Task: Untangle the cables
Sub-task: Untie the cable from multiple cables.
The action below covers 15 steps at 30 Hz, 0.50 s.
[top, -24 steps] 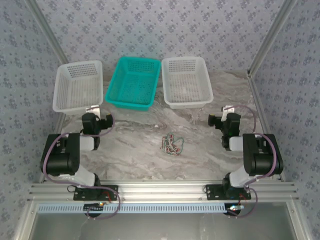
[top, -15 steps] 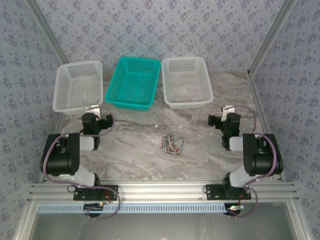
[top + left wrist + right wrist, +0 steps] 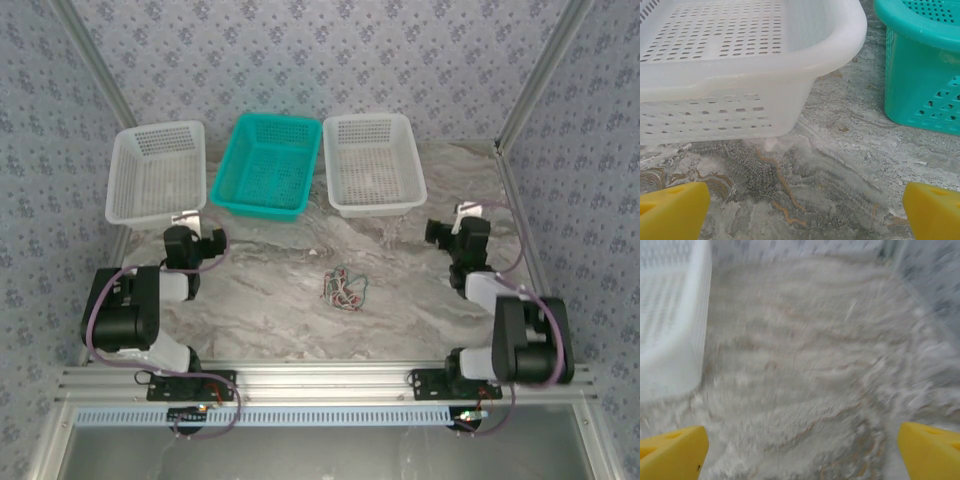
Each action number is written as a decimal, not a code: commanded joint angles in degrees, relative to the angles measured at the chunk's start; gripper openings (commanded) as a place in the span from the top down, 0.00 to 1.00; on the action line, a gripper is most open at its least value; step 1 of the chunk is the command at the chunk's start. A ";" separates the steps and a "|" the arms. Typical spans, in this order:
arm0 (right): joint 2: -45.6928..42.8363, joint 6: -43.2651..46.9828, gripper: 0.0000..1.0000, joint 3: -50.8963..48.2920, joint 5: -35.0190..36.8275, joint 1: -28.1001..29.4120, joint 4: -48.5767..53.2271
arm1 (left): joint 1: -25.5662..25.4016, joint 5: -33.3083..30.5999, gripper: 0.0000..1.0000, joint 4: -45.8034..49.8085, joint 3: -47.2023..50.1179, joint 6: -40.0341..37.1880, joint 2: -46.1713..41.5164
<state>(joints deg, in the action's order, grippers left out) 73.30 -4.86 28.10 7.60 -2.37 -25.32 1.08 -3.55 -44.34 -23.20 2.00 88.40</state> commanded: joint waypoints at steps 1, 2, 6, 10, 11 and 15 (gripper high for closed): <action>-8.89 -14.60 0.01 10.48 6.37 0.36 26.38 | 0.06 -1.78 0.01 -0.09 0.32 0.66 -4.99; -10.19 -17.18 0.01 13.94 4.82 0.73 32.89 | -0.16 -3.68 0.01 1.42 0.84 0.79 -7.56; -14.32 -20.89 0.01 19.40 -3.71 6.14 42.47 | -1.08 -10.88 0.01 11.10 1.89 3.57 -19.24; -11.86 -21.36 0.01 26.31 -10.70 15.90 49.18 | -3.02 -9.37 0.01 32.77 -5.64 15.92 -30.52; -10.07 -20.89 0.01 28.49 -11.48 18.79 51.61 | -3.94 -7.82 0.00 39.14 -8.48 20.80 -31.94; -3.34 -17.08 0.01 33.51 -12.10 30.30 58.00 | -8.51 5.21 0.01 55.77 -16.87 34.15 -31.41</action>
<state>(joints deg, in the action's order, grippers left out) 67.16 -23.16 59.22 -1.39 22.52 21.98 -4.86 -7.84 -6.46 -35.70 23.16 56.69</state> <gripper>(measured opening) 0.987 0.993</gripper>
